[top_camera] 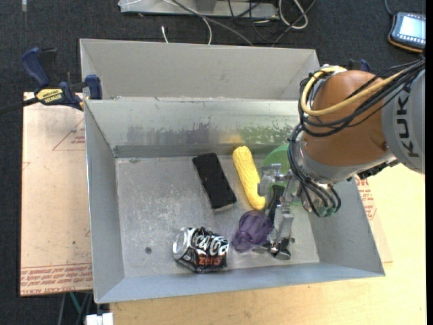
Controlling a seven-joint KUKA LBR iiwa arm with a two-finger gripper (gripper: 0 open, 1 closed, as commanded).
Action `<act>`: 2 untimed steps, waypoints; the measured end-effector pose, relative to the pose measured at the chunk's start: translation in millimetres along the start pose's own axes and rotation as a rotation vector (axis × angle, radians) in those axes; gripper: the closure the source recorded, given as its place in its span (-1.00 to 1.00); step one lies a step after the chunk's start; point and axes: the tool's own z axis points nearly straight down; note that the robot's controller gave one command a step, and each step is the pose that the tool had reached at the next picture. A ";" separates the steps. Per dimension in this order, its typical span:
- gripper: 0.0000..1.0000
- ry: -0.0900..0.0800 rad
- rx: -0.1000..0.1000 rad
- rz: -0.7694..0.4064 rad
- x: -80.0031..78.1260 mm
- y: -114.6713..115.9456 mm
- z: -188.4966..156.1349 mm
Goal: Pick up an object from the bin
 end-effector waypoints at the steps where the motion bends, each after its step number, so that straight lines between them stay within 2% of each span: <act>1: -1.00 -0.007 0.000 0.000 -1.5 0.0 -3.2; 2: -1.00 -0.010 0.001 -0.198 4.8 -48.6 113.6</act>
Offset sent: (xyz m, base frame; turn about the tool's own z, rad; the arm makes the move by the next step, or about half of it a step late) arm -0.0090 -0.0617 -0.1445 -0.2483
